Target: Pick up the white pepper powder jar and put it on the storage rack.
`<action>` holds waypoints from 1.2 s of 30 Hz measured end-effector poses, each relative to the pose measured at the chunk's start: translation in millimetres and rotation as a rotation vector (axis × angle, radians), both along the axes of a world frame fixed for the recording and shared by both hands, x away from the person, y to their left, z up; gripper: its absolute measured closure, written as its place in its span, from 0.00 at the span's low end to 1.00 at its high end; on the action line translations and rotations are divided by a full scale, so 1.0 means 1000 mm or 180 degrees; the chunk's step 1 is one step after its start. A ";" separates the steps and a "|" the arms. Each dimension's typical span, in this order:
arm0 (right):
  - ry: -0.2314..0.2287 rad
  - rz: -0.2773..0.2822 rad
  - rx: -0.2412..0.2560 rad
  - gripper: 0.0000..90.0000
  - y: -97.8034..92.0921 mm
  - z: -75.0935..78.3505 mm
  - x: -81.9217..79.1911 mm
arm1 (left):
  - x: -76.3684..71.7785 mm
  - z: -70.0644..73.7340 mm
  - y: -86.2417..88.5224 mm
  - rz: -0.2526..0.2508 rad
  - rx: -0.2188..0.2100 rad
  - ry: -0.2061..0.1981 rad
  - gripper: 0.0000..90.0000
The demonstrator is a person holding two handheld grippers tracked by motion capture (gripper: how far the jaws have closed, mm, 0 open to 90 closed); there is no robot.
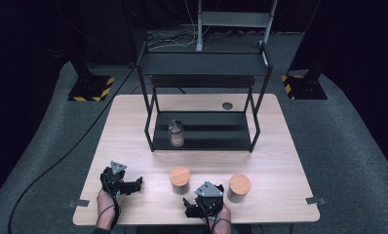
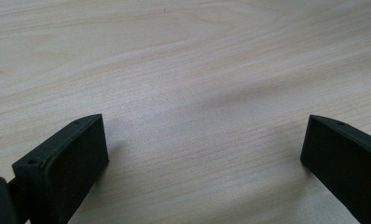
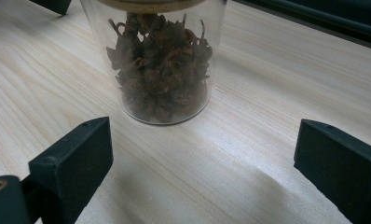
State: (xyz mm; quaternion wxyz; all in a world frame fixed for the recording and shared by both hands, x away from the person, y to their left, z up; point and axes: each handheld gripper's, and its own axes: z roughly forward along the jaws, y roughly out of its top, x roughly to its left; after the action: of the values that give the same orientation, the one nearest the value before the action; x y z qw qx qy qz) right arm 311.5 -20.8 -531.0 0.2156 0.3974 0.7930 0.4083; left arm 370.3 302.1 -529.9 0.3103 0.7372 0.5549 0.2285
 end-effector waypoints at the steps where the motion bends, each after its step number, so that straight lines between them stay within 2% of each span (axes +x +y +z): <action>1: 0.0004 0.0001 0.0000 0.04 0.000 0.000 0.000 | 0.000 0.000 0.000 0.0000 0.0000 0.0000 0.00; 25: 0.0038 0.0014 0.0023 0.04 0.000 0.000 0.001 | 0.000 0.000 0.000 0.0011 0.0001 0.0001 0.00; 36: 0.0007 0.0008 0.0013 0.04 0.000 0.000 0.000 | 0.000 0.000 0.000 0.0011 0.0002 -0.0001 0.00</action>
State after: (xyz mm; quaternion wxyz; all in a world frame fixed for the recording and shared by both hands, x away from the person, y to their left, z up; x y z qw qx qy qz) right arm 311.5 -21.2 -530.9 0.2135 0.3973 0.7929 0.4097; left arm 370.1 301.9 -529.8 0.3099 0.7364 0.5560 0.2293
